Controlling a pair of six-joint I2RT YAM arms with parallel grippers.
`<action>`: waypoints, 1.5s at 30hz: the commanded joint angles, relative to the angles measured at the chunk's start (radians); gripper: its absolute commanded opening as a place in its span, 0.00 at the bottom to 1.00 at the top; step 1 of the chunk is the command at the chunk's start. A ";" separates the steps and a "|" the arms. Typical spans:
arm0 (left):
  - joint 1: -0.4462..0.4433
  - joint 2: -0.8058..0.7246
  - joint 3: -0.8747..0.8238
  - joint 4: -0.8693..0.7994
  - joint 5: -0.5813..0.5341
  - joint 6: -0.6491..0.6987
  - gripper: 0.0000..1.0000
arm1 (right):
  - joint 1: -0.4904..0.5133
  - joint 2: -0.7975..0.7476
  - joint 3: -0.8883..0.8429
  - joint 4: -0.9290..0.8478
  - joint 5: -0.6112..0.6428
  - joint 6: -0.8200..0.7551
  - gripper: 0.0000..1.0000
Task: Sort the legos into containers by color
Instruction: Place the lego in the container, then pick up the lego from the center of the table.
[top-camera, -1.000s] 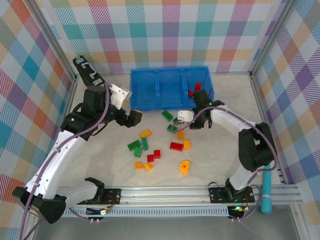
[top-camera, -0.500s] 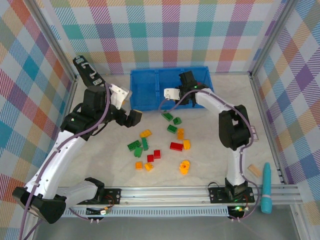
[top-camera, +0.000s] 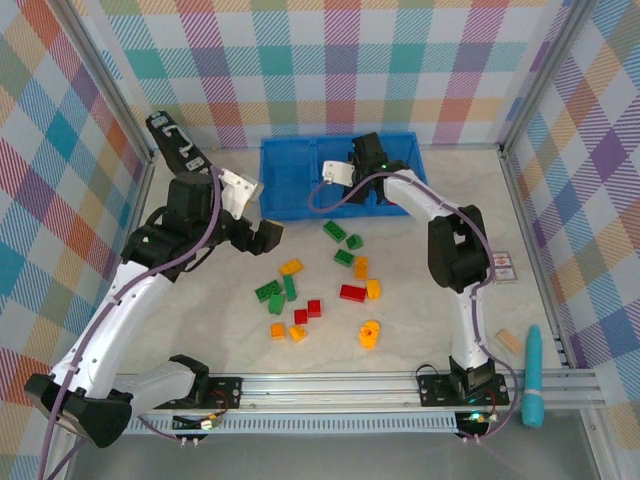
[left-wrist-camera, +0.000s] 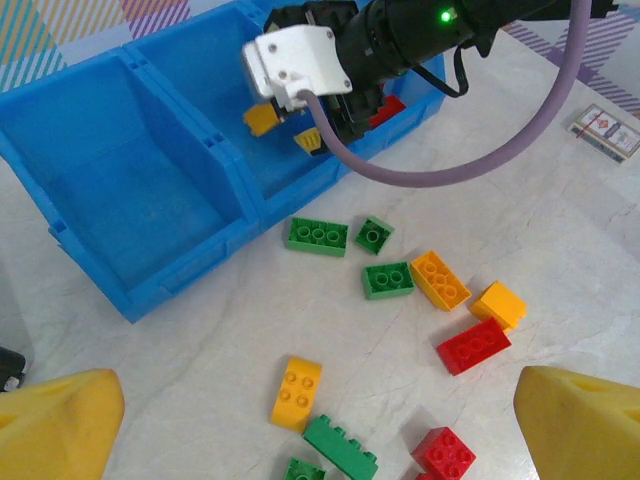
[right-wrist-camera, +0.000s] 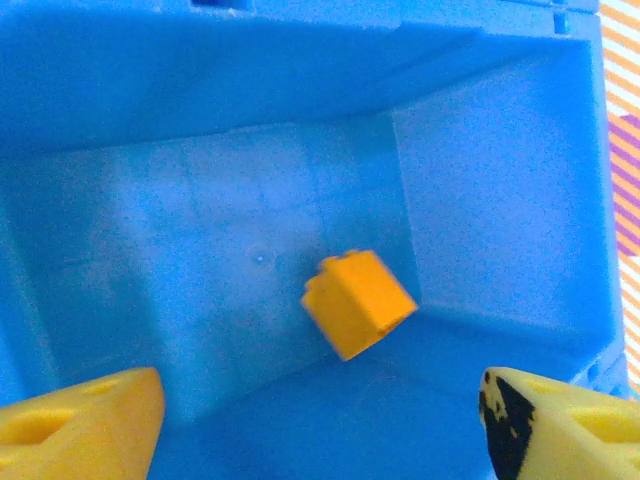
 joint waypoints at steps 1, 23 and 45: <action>-0.011 -0.004 0.004 -0.009 0.009 0.015 1.00 | 0.022 -0.065 0.037 -0.061 0.088 0.232 0.71; -0.012 -0.045 0.018 0.006 0.037 -0.019 1.00 | 0.085 -0.492 -0.550 -0.309 -0.064 1.802 0.72; -0.011 -0.056 0.015 -0.002 0.035 -0.013 1.00 | 0.134 -0.331 -0.689 -0.173 -0.104 1.707 0.72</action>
